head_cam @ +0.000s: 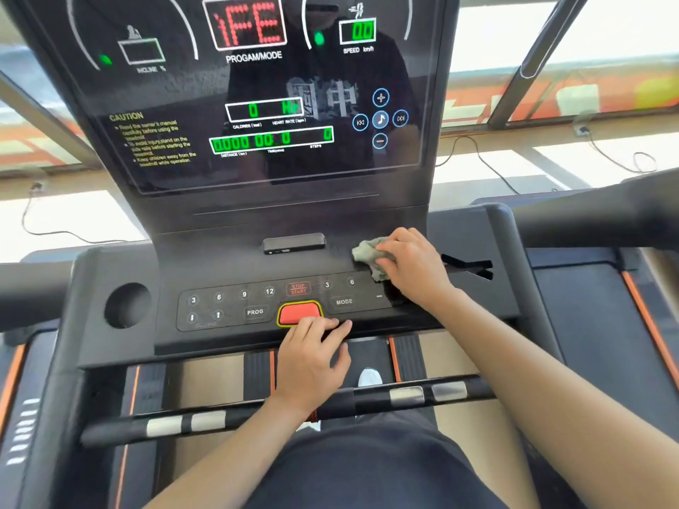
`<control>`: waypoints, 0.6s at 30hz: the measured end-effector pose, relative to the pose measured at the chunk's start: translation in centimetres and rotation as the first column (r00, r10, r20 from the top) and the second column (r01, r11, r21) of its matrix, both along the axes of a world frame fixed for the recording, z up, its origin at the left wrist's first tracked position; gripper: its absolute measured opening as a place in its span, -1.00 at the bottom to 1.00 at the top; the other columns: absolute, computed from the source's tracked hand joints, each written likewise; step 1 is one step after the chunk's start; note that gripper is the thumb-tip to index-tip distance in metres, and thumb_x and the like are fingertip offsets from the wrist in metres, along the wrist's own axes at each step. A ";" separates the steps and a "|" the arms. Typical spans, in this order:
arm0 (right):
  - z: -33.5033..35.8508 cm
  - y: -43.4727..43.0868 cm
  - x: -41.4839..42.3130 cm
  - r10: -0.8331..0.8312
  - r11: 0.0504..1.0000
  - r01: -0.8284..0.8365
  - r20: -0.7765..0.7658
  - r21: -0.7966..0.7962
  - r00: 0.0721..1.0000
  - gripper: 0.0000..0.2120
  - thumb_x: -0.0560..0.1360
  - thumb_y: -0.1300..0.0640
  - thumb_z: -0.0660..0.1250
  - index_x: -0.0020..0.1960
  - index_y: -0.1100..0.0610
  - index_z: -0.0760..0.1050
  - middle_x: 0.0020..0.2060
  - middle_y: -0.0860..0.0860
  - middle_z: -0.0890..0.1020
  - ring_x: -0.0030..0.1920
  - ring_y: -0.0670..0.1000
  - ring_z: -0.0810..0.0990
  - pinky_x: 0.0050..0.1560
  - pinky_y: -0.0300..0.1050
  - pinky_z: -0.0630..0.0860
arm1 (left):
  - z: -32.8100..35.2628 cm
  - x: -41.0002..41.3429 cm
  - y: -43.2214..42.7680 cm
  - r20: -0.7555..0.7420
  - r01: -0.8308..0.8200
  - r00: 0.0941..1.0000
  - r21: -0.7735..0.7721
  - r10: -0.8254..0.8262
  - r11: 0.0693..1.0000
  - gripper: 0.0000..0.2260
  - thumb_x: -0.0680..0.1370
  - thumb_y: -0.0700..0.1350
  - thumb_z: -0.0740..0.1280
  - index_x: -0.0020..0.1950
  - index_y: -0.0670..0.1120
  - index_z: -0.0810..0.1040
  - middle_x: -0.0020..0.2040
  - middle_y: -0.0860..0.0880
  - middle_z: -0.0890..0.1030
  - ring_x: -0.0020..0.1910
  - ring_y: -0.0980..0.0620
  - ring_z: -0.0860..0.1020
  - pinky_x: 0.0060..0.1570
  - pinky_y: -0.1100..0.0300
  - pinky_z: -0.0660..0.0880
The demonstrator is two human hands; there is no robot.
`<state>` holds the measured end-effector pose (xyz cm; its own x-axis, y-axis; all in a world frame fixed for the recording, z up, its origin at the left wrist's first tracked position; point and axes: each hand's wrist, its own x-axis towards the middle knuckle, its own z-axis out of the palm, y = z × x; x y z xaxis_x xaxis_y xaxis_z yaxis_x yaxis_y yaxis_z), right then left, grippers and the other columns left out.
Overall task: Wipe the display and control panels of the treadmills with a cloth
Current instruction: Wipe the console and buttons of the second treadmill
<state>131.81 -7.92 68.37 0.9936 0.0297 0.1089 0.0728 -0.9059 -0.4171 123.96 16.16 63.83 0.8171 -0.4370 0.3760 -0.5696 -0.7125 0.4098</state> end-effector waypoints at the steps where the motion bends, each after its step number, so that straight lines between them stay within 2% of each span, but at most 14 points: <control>1: 0.1 -0.5 0.1 -0.050 0.999 0.050 -0.012 0.002 0.999 -0.84 0.50 0.18 0.42 0.06 0.12 0.68 -0.09 0.03 0.57 -0.04 0.12 0.50 -0.04 0.03 0.52 | 0.0 0.0 0.0 0.001 0.000 1.000 -0.003 0.000 1.000 -0.72 0.42 -0.18 0.47 0.12 -0.04 0.72 -0.03 0.00 0.64 -0.01 -0.04 0.56 -0.06 0.11 0.52; 5: 0.7 0.5 0.6 -0.150 0.988 0.151 -0.014 0.038 0.989 -0.82 0.53 0.17 0.38 0.11 0.11 0.64 -0.09 0.02 0.55 -0.02 0.10 0.50 -0.07 -0.01 0.50 | -0.1 -0.1 -0.3 -0.004 -0.015 1.000 -0.025 0.015 1.000 -0.73 0.42 -0.19 0.47 0.11 -0.05 0.72 -0.04 0.00 0.64 -0.02 -0.04 0.56 -0.08 0.10 0.54; 10: 0.5 5.5 1.6 -0.016 0.998 0.019 -0.051 0.066 0.999 -0.83 0.53 0.13 0.37 0.09 0.12 0.65 -0.10 0.04 0.53 -0.02 0.10 0.49 -0.11 -0.04 0.47 | 0.1 -0.1 -0.2 -0.044 -0.022 0.999 -0.059 0.020 0.998 -0.75 0.45 -0.18 0.43 0.12 -0.05 0.72 -0.01 0.00 0.64 0.00 -0.02 0.56 -0.05 0.14 0.54; 12: 0.4 7.0 1.5 0.043 0.998 -0.039 -0.077 0.059 0.996 -0.84 0.53 0.14 0.37 0.06 0.14 0.65 -0.09 0.07 0.53 -0.02 0.12 0.49 -0.10 0.00 0.50 | 0.3 -0.2 0.1 -0.061 -0.012 0.998 -0.070 0.008 0.998 -0.75 0.46 -0.19 0.42 0.12 -0.06 0.72 0.02 0.00 0.64 0.02 -0.01 0.57 -0.02 0.15 0.54; 15: 0.4 7.8 -0.2 0.070 0.997 -0.067 -0.142 0.022 0.987 -0.82 0.55 0.12 0.34 0.05 0.19 0.63 -0.06 0.09 0.52 0.03 0.14 0.49 -0.03 0.05 0.50 | 0.3 -0.5 1.0 -0.074 0.036 0.996 -0.105 -0.044 0.994 -0.76 0.46 -0.23 0.42 0.11 -0.09 0.72 0.07 -0.01 0.66 0.07 -0.02 0.58 0.06 0.16 0.54; 18: 0.3 7.9 -3.7 0.031 0.999 -0.029 -0.163 0.017 0.986 -0.82 0.54 0.12 0.35 0.03 0.20 0.63 -0.08 0.09 0.51 0.03 0.15 0.50 -0.02 0.06 0.50 | 0.0 -1.0 2.5 -0.089 0.061 0.993 -0.147 -0.074 0.987 -0.79 0.48 -0.25 0.41 0.09 -0.12 0.72 0.05 -0.02 0.66 0.07 -0.02 0.59 0.06 0.14 0.55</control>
<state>128.09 -0.01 68.71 0.9968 0.0592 -0.0537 0.0297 -0.8982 -0.4386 122.97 18.66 63.81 0.8221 -0.4393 0.3623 -0.5688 -0.6031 0.5592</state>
